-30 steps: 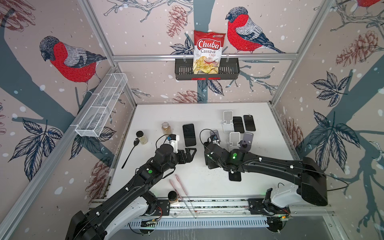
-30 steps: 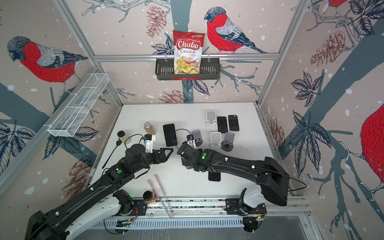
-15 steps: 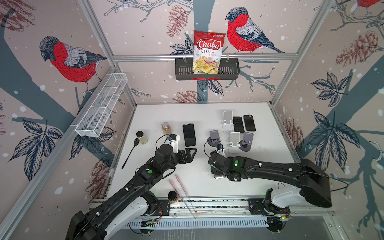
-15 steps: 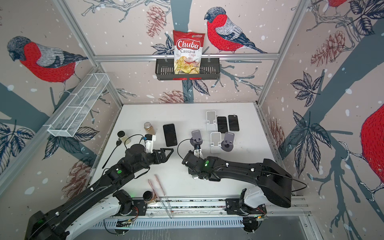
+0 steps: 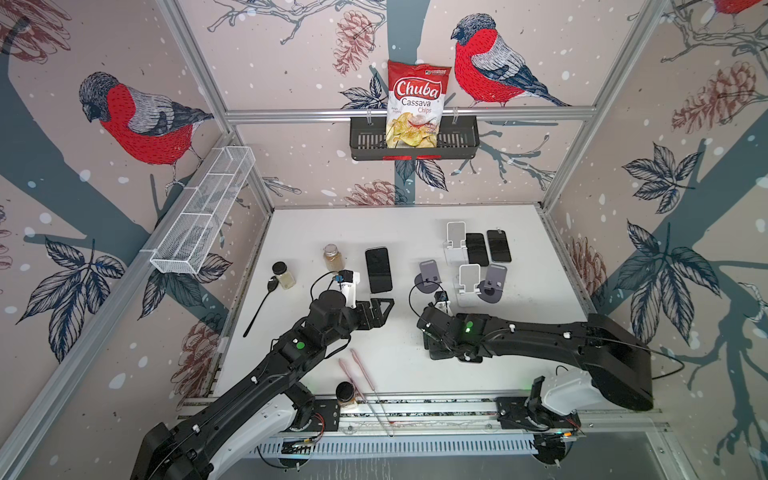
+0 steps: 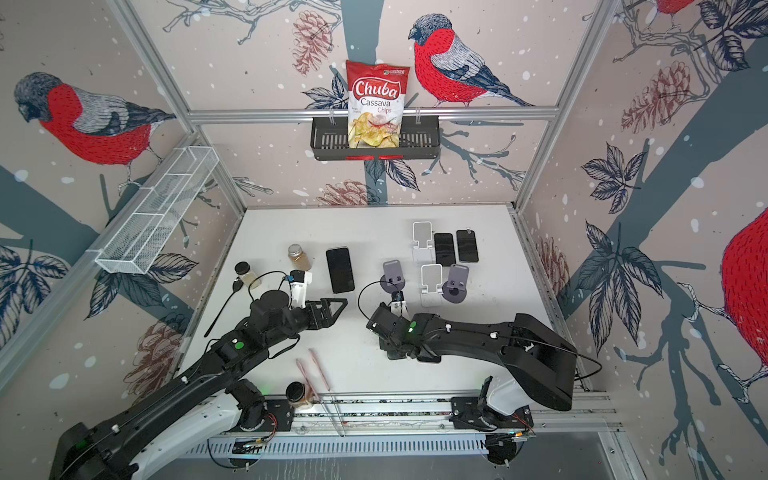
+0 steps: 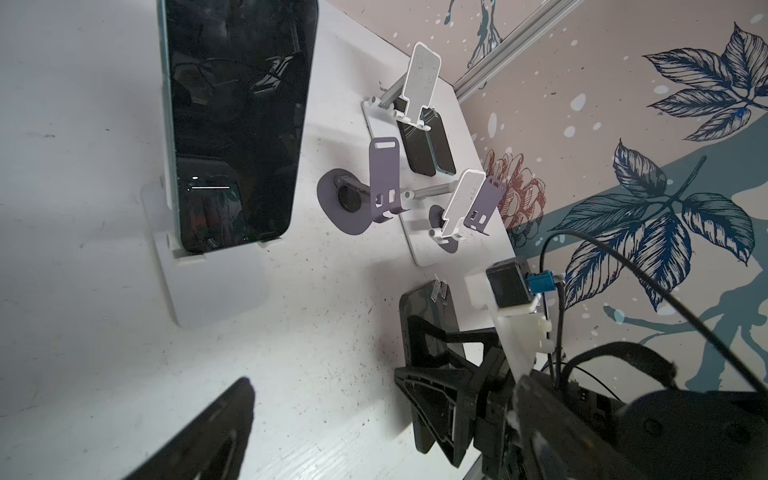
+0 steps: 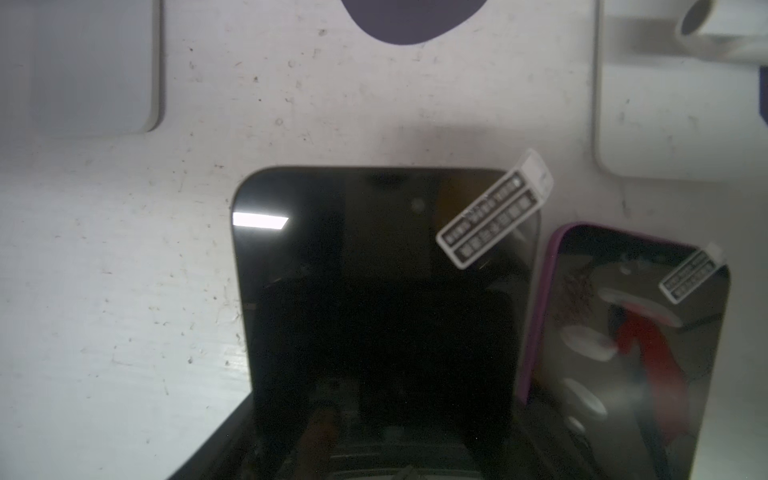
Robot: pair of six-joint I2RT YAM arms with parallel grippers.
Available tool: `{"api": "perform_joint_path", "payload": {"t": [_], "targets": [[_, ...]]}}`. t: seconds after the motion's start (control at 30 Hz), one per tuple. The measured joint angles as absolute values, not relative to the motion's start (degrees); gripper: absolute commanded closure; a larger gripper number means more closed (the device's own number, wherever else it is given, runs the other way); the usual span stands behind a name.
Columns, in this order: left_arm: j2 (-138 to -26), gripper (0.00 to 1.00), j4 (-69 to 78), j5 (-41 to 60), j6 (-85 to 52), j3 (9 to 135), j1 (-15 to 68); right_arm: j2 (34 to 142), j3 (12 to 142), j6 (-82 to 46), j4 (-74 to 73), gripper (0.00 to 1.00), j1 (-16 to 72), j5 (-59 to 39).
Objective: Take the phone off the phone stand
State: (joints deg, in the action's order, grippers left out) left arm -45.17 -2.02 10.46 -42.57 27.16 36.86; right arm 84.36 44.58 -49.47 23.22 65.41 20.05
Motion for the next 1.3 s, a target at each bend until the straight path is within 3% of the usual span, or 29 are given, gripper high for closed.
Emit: {"api": "perform_joint_path", "payload": {"t": [1.3], "targets": [[-45.1, 0.04, -2.0, 10.5, -42.6, 26.2, 36.9, 90.0, 43.6, -49.2, 20.5, 0.37, 62.9, 18.0]]}}
